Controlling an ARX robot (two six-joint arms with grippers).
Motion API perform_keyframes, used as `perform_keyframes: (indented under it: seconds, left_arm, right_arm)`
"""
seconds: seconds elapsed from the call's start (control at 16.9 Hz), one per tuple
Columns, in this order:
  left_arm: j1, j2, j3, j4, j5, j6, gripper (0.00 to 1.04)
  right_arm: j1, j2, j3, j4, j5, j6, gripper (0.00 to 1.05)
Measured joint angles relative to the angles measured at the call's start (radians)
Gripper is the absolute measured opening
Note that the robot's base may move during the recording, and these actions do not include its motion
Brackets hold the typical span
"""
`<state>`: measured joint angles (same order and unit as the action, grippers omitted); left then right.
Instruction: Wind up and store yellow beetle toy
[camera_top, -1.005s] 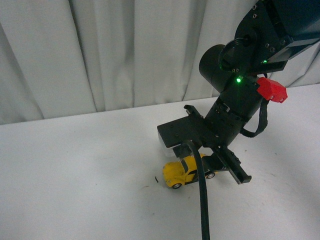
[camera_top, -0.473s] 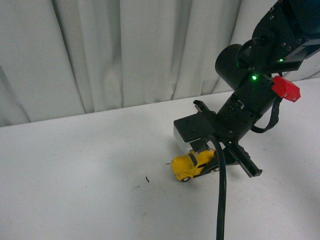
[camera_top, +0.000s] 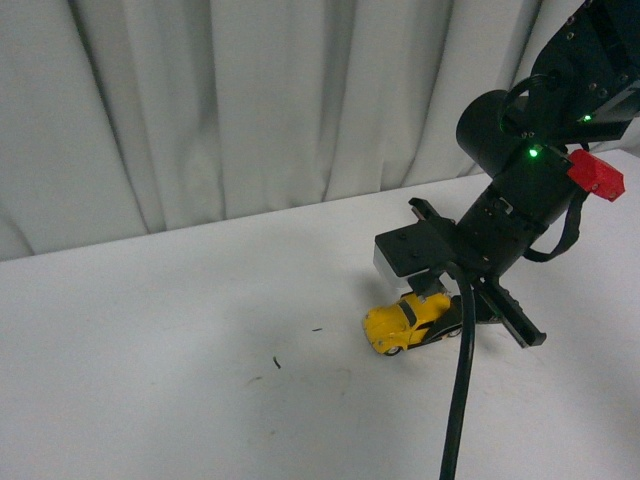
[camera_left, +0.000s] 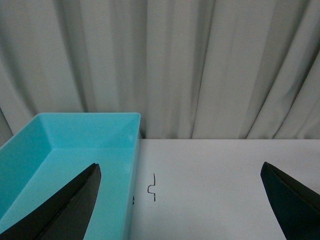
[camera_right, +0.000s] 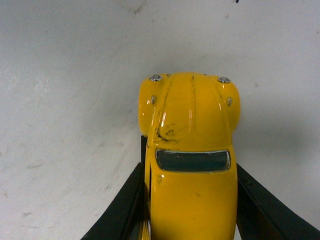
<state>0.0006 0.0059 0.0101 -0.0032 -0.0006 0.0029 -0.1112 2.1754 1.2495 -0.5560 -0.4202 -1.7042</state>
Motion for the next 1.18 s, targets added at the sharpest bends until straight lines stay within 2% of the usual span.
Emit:
perform_keyframes:
  seconds: [0.77,1.12,1.18]
  left_arm:
    - [0.0,0.0,0.0,0.0,0.0,0.0,0.98]
    - [0.0,0.0,0.0,0.0,0.0,0.0,0.98]
    - [0.0,0.0,0.0,0.0,0.0,0.0,0.98]
  right_arm:
    - [-0.173,-0.021,-0.044,0.004,-0.011,-0.019,0.42]
    - [-0.183,-0.026,-0.048,0.012,-0.013,-0.021,0.42]
    - [-0.182,-0.026,-0.053,0.023,-0.017,-0.021,0.51]
